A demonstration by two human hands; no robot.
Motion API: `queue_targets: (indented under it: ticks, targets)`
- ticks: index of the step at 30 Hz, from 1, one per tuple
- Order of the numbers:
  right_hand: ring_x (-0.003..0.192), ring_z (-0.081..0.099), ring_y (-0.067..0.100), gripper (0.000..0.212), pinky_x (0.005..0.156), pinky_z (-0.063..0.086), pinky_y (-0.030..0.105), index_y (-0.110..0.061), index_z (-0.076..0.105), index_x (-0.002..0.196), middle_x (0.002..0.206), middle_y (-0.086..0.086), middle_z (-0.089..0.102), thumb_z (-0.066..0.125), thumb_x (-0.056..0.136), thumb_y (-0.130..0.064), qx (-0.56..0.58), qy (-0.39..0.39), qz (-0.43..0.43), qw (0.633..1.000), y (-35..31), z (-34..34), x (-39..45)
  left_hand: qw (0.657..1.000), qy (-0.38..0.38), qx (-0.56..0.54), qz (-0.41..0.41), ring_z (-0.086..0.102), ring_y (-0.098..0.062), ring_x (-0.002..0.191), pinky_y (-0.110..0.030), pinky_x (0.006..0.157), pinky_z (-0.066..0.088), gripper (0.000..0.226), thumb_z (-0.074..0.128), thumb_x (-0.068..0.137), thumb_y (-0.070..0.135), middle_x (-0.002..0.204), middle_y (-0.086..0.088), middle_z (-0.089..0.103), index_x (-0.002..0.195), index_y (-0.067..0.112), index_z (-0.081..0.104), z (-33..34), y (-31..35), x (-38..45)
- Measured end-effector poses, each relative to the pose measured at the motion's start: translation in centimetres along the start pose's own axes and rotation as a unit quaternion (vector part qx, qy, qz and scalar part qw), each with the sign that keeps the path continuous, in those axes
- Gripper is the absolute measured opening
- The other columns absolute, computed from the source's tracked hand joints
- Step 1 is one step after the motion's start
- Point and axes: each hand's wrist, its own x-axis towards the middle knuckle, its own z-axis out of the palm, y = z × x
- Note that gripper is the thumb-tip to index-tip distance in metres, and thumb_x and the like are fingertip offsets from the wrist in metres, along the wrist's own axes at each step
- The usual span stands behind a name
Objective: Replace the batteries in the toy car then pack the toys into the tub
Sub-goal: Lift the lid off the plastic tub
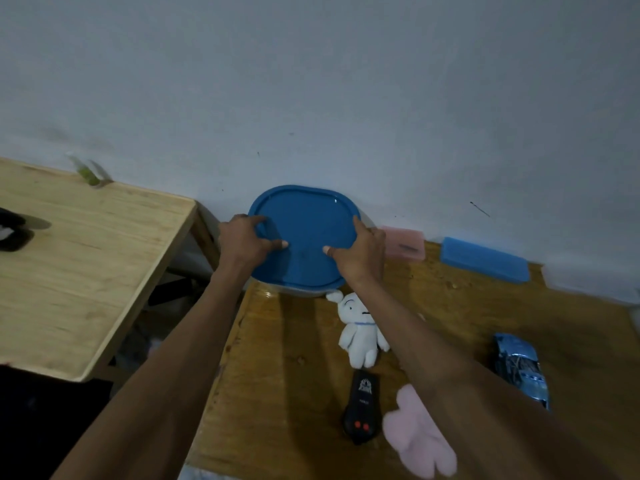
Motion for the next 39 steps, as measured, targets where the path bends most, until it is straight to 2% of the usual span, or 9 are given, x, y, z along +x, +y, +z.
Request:
queue_targets:
  ticks: [4, 8, 13, 16, 20, 24, 26, 36, 39]
  targets:
    - [0.109, 0.051, 0.026, 0.104, 0.093, 0.055, 0.041, -0.03, 0.027, 0.155, 0.112, -0.001, 0.03, 0.085, 0.071, -0.053, -0.018, -0.009, -0.003, 1.0, -0.8, -1.1, -0.4, 1.0, 0.018, 0.007, 0.013, 0.054, -0.035, 0.119, -0.052, 0.097, 0.053, 0.088, 0.084, 0.062, 0.064, 0.133, -0.014, 0.057, 0.135, 0.019, 0.063, 0.0, 0.0, -0.3]
    - [0.107, 0.051, 0.026, 0.105, 0.092, 0.056, 0.042, -0.031, 0.026, 0.154, 0.113, -0.001, 0.029, 0.085, 0.07, -0.053, -0.01, -0.002, -0.017, 1.0, -1.7, -2.5, -1.5, 0.999, 0.032, -0.002, 0.026, 0.042, -0.036, 0.131, -0.052, 0.106, 0.045, 0.092, 0.085, 0.064, 0.062, 0.144, -0.015, 0.046, 0.141, 0.019, 0.058, -1.3, 1.2, -1.8]
    - [0.113, 0.052, 0.03, 0.106, 0.089, 0.057, 0.041, -0.031, 0.022, 0.156, 0.12, 0.003, 0.032, 0.083, 0.073, -0.054, 0.003, -0.004, -0.024, 1.0, -2.8, -4.3, -5.4, 0.998, 0.038, 0.034, 0.046, 0.035, -0.037, 0.133, -0.053, 0.108, 0.038, 0.097, 0.081, 0.064, 0.068, 0.145, -0.016, 0.043, 0.145, 0.022, 0.054, -3.7, 1.3, -5.6]
    - [0.115, 0.054, 0.03, 0.104, 0.086, 0.058, 0.04, -0.031, 0.02, 0.157, 0.132, 0.007, 0.032, 0.082, 0.075, -0.052, 0.008, -0.022, -0.024, 0.999, -3.0, -4.8, -8.7, 0.997, 0.049, 0.051, 0.036, 0.035, -0.04, 0.131, -0.055, 0.108, 0.036, 0.097, 0.079, 0.063, 0.071, 0.145, -0.016, 0.044, 0.144, 0.025, 0.054, -4.7, 0.2, -8.8]
    - [0.111, 0.055, 0.028, 0.101, 0.079, 0.059, 0.042, -0.031, 0.022, 0.155, 0.129, 0.003, 0.031, 0.082, 0.077, -0.051, 0.005, -0.047, -0.036, 0.998, -2.1, -4.7, -13.5, 0.997, 0.05, 0.048, 0.015, 0.032, -0.039, 0.133, -0.057, 0.11, 0.035, 0.095, 0.081, 0.064, 0.067, 0.147, -0.016, 0.042, 0.145, 0.025, 0.053, -4.8, -2.0, -13.8]
    - [0.111, 0.055, 0.028, 0.096, 0.078, 0.06, 0.042, -0.032, 0.028, 0.149, 0.127, 0.004, 0.034, 0.085, 0.074, -0.047, 0.018, -0.05, -0.05, 0.997, 0.2, -4.0, -18.6, 0.998, 0.047, 0.033, 0.001, 0.035, -0.039, 0.132, -0.058, 0.107, 0.04, 0.102, 0.079, 0.059, 0.075, 0.144, -0.013, 0.041, 0.144, 0.025, 0.054, -3.4, -5.2, -18.5]
    - [0.113, 0.055, 0.027, 0.094, 0.079, 0.057, 0.041, -0.032, 0.029, 0.148, 0.13, 0.004, 0.034, 0.085, 0.074, -0.044, 0.031, -0.057, -0.049, 0.997, 1.5, -3.7, -20.6, 0.998, 0.051, 0.037, -0.006, 0.033, -0.038, 0.131, -0.056, 0.107, 0.04, 0.097, 0.083, 0.062, 0.066, 0.144, -0.013, 0.041, 0.144, 0.024, 0.055, -2.3, -6.4, -20.6]
    - [0.116, 0.056, 0.031, 0.096, 0.085, 0.055, 0.041, -0.024, 0.022, 0.153, 0.14, 0.011, 0.032, 0.081, 0.08, -0.044, -0.094, -0.14, 0.012, 0.986, 5.0, -0.9, -24.0, 0.994, -0.005, 0.096, -0.048, 0.037, -0.041, 0.131, -0.052, 0.11, 0.034, 0.101, 0.079, 0.058, 0.076, 0.149, -0.017, 0.042, 0.144, 0.028, 0.055, 2.6, -11.6, -22.8]
    - [0.117, 0.054, 0.032, 0.094, 0.087, 0.055, 0.042, -0.022, 0.022, 0.153, 0.14, 0.013, 0.034, 0.079, 0.082, -0.042, -0.138, -0.156, 0.014, 0.978, 4.9, -0.5, -23.6, 0.993, -0.019, 0.1, -0.063, 0.034, -0.041, 0.132, -0.052, 0.11, 0.034, 0.098, 0.08, 0.063, 0.07, 0.15, -0.016, 0.04, 0.146, 0.028, 0.052, 3.3, -12.1, -22.6]
